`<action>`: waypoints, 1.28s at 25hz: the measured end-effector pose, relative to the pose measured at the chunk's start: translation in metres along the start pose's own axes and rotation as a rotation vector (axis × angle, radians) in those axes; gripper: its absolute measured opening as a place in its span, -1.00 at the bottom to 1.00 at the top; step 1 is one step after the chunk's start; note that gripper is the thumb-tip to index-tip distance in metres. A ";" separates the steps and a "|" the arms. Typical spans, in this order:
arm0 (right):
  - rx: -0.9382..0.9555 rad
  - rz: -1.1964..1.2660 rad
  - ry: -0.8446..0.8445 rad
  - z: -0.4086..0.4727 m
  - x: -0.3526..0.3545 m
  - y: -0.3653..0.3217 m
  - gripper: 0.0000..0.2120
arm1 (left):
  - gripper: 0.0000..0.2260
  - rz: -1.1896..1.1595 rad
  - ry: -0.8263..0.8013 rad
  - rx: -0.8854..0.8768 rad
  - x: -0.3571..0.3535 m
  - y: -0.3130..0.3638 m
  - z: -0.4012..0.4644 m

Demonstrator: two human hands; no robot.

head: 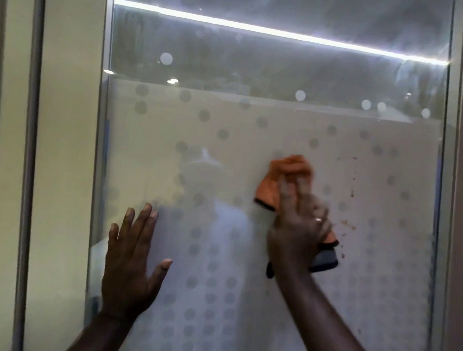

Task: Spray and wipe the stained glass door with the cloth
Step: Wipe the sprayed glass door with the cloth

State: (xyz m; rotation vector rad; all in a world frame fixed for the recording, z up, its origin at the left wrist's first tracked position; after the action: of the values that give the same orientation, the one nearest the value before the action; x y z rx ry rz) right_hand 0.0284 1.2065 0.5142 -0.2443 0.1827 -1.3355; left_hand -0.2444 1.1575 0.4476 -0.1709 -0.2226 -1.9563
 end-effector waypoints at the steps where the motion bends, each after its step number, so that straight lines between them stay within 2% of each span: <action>1: 0.147 0.012 0.006 -0.010 0.000 -0.026 -0.29 | -0.38 0.001 0.002 0.000 -0.001 0.000 0.000; 3: 0.347 0.007 0.005 0.000 0.001 -0.053 -0.34 | -0.38 0.001 0.007 -0.002 -0.002 0.002 0.001; 5: 0.338 -0.032 0.008 0.043 0.003 -0.034 -0.33 | -0.38 0.007 0.011 -0.005 -0.002 0.004 0.001; 8: 0.017 -0.046 -0.039 0.093 0.001 0.054 -0.28 | -0.38 0.016 0.015 -0.002 -0.001 0.004 0.001; 10: -0.213 0.003 -0.076 0.089 0.001 0.106 -0.28 | -0.37 0.025 0.017 -0.006 -0.001 0.004 0.001; 12: -0.281 0.020 -0.093 0.066 -0.001 0.112 -0.27 | -0.37 0.031 0.024 -0.014 -0.002 0.005 0.000; 17: 0.181 -0.005 -0.097 0.058 -0.004 0.041 -0.21 | -0.36 0.075 0.041 -0.036 -0.003 0.006 0.000; 19: 0.150 -0.041 -0.076 0.086 0.001 0.060 -0.24 | -0.36 0.093 0.055 -0.035 -0.003 0.006 0.001; 21: -0.027 -0.052 -0.085 0.099 -0.001 0.104 -0.25 | -0.36 0.118 0.070 -0.034 -0.002 0.006 0.001; 25: -0.243 -0.010 -0.103 0.042 -0.005 0.161 -0.25 | -0.35 0.165 0.091 -0.042 -0.003 0.007 0.001; 27: -0.196 0.000 -0.110 -0.005 -0.007 0.148 -0.26 | -0.35 0.179 0.106 -0.047 -0.003 0.006 -0.001; 29: 0.017 0.002 -0.121 -0.033 -0.010 0.110 -0.26 | -0.35 0.189 0.123 -0.061 -0.004 0.006 -0.002; 31: 0.181 0.010 -0.099 -0.020 -0.007 0.091 -0.27 | -0.34 0.180 0.134 -0.077 -0.004 0.006 -0.003; 32: 0.179 0.006 -0.083 -0.004 -0.005 0.098 -0.28 | -0.34 0.172 0.139 -0.081 -0.003 0.007 -0.003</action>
State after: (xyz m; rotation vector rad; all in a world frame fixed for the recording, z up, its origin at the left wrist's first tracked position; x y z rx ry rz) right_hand 0.1177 1.2317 0.4828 -0.1472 -0.0065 -1.3245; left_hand -0.2371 1.1575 0.4447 -0.1030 -0.0357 -1.7988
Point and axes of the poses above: each hand's wrist, its own z-axis towards the middle knuckle, its own x-axis out of the back of the hand, y = z × x, the point moved 9 cm from there along z, towards the middle knuckle, and after that the axes turned 9 degrees about -z, right-handed, at the moved point
